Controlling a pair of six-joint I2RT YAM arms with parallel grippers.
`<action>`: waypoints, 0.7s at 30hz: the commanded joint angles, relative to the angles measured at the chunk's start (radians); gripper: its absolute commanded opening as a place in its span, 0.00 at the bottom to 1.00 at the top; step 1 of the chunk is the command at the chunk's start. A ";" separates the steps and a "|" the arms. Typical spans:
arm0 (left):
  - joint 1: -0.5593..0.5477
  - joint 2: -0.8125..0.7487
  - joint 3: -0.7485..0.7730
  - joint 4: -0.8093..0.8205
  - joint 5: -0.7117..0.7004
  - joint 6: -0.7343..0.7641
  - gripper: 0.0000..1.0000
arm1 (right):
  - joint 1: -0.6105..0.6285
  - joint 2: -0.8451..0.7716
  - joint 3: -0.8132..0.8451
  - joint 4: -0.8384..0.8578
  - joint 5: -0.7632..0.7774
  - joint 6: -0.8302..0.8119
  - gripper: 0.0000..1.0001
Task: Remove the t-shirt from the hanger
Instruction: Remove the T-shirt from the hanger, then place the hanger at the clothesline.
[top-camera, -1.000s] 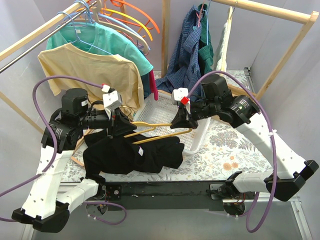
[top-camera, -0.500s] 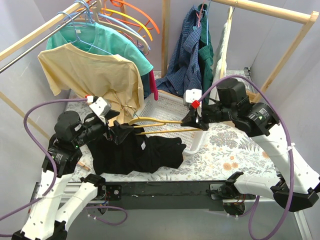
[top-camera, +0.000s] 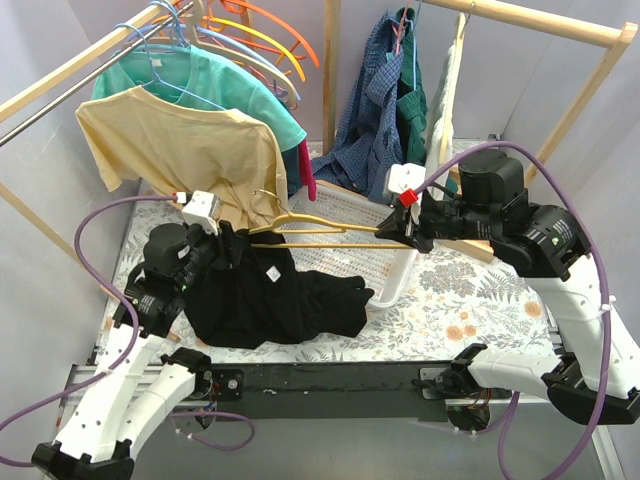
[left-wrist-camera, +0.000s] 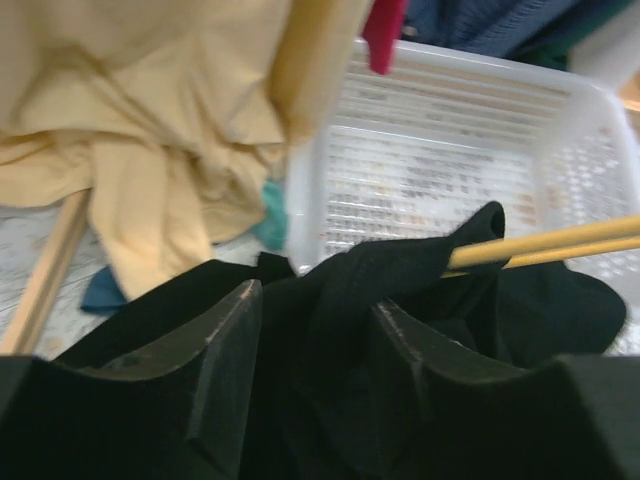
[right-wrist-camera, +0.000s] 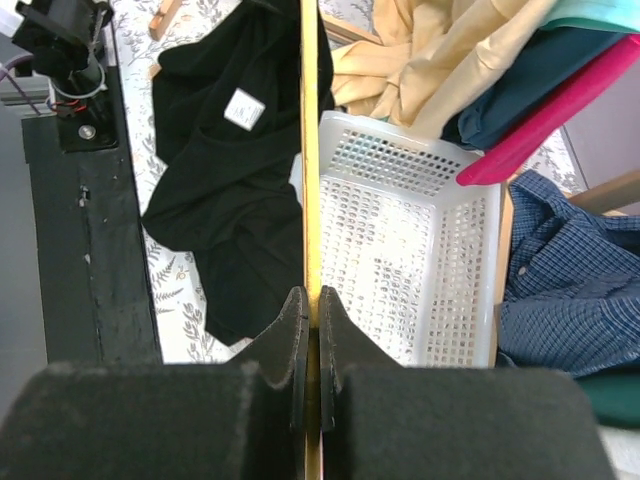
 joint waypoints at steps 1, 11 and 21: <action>0.000 -0.039 -0.015 0.057 -0.262 -0.062 0.37 | -0.002 -0.041 0.064 0.046 0.056 0.024 0.01; 0.002 0.073 -0.026 -0.047 -0.494 -0.173 0.32 | -0.002 -0.081 0.155 0.013 0.149 0.018 0.01; 0.002 -0.010 -0.024 -0.057 -0.299 -0.192 0.81 | -0.001 0.031 0.216 0.227 0.042 0.131 0.01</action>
